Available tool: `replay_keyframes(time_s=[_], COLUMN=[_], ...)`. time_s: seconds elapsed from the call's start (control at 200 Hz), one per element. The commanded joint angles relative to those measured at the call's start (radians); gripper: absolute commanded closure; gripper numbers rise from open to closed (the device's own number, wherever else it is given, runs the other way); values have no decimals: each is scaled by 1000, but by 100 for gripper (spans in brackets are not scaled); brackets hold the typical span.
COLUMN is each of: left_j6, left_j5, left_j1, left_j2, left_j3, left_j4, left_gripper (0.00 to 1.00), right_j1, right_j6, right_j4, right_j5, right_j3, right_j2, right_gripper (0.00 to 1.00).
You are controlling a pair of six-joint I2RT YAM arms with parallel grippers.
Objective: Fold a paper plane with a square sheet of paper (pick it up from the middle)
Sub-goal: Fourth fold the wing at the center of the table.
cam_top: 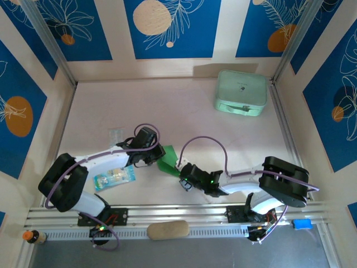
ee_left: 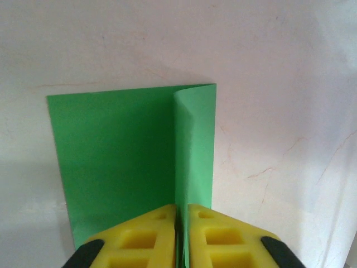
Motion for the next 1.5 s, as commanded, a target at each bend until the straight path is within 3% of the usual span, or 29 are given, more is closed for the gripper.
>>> replay_keyframes(time_s=[0.0, 0.055, 0.2, 0.385, 0.515, 0.785, 1.0, 1.095, 1.275, 1.495], left_j6=[5, 11, 15, 12, 12, 18, 29, 21, 27, 32], left_j5=[-8, -28, -84, -117, -105, -36, 37, 59, 100, 150], left_j1=[17, 18, 19, 20, 20, 20, 18, 11, -4, -22], left_j2=[-44, -65, -137, -197, -196, -140, -75, -58, -7, 89], left_j3=[-2, -2, -20, -43, -47, -42, -32, -40, -25, 14], left_j4=[-22, -39, -69, -84, -77, -18, 34, 69, 103, 138], left_gripper=[77, 60, 42, 38, 41, 56, 78, 78, 90, 92], right_j1=[-34, -64, -153, -216, -239, -240, -212, -224, -247, -249], right_j6=[58, 88, 170, 250, 302, 298, 194, 187, 248, 274], right_j4=[21, 30, 70, 76, 74, 60, 69, 91, 139, 130], right_j5=[-109, -186, -391, -517, -546, -513, -402, -408, -450, -434], right_j3=[-13, -17, -36, -33, -30, -45, -74, -94, -123, -134], right_j2=[-10, -14, -11, 28, 56, 36, -16, -31, -34, -55], right_gripper=[94, 94, 94, 94, 94, 92, 93, 93, 92, 90])
